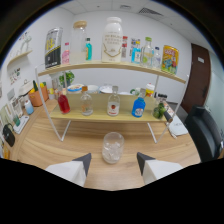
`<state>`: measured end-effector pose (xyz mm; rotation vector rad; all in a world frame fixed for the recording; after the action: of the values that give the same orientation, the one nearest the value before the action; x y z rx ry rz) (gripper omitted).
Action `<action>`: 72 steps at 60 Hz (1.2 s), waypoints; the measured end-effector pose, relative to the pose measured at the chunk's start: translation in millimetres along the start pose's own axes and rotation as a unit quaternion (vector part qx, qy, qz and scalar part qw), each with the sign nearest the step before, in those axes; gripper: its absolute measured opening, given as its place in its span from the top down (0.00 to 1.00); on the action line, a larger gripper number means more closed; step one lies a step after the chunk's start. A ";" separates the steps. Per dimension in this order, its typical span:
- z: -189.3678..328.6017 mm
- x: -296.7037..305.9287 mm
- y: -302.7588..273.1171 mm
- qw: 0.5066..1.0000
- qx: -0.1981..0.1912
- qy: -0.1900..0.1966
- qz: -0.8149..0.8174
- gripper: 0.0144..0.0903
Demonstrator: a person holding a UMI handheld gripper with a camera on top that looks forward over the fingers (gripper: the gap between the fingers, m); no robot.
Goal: Make me a cup of Vodka Sunrise.
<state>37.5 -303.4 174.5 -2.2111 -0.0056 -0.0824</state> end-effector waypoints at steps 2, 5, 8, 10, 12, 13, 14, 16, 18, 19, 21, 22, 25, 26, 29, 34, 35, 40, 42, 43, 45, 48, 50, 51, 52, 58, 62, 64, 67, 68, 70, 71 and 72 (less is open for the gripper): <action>-0.3 0.7 0.0 1.000 0.001 0.002 0.001 0.08; -2.2 2.1 0.5 1.000 0.001 0.006 0.003 0.07; -4.7 2.0 1.2 1.000 0.002 0.008 0.006 0.08; -7.7 3.3 3.1 1.000 0.001 0.010 0.008 0.07; -11.0 4.0 5.2 1.000 0.000 0.013 0.010 0.07; -12.6 3.9 6.5 1.000 0.000 0.013 0.012 0.07; -14.0 3.5 8.2 1.000 -0.001 0.013 0.013 0.07; -17.3 2.1 11.7 1.000 -0.003 0.014 0.015 0.08; -20.9 -0.5 15.5 1.000 -0.005 0.015 0.017 0.08; -22.8 -2.3 17.6 1.000 -0.005 0.015 0.018 0.08; -26.1 -7.1 22.2 1.000 -0.006 0.015 0.019 0.08; -27.3 -10.3 24.1 1.000 -0.007 0.015 0.020 0.08; -31.1 -21.0 29.4 1.000 -0.005 0.012 0.022 0.08; -31.7 -25.5 30.6 1.000 -0.004 0.011 0.023 0.08; -31.9 -43.2 33.1 1.000 -0.002 0.005 0.026 0.08; -31.8 -78.4 26.1 0.999 0.019 -0.018 0.035 0.08; -31.0 -85.8 23.5 0.999 0.025 -0.022 0.036 0.08; -26.0 -116.0 3.9 0.997 0.062 -0.041 0.036 0.08; -22.2 -125.7 -5.8 0.995 0.077 -0.046 0.035 0.07; -20.0 -130.8 -11.0 0.995 0.085 -0.050 0.035 0.07; -15.2 -140.8 -21.5 0.993 0.099 -0.057 0.036 0.07; -4.7 -150.5 -36.5 0.991 0.115 -0.063 0.040 0.07; 3.6 -157.9 -45.2 0.989 0.123 -0.066 0.043 0.07; 7.9 -161.6 -49.2 0.989 0.126 -0.068 0.043 0.07; 12.6 -164.4 -53.3 0.988 0.128 -0.069 0.043 0.08; 38.9 -174.2 -83.4 0.986 0.150 -0.065 0.037 0.07; 60.9 -177.1 -99.9 0.984 0.166 -0.058 0.031 0.08; 70.6 -178.6 -108.0 0.983 0.171 -0.054 0.029 0.08; 82.7 -180.0 -117.8 0.983 0.174 -0.050 0.028 0.08; 87.0 -180.1 -120.0 0.983 0.174 -0.048 0.028 0.08; 95.2 -181.7 -123.7 0.983 0.174 -0.048 0.028 0.09; 99.1 -183.1 -125.3 0.983 0.173 -0.049 0.027 0.10; 103.0 -184.0 -126.8 0.983 0.173 -0.049 0.026 0.11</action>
<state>-144.5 -140.3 203.3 -1.8641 -0.0164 0.0541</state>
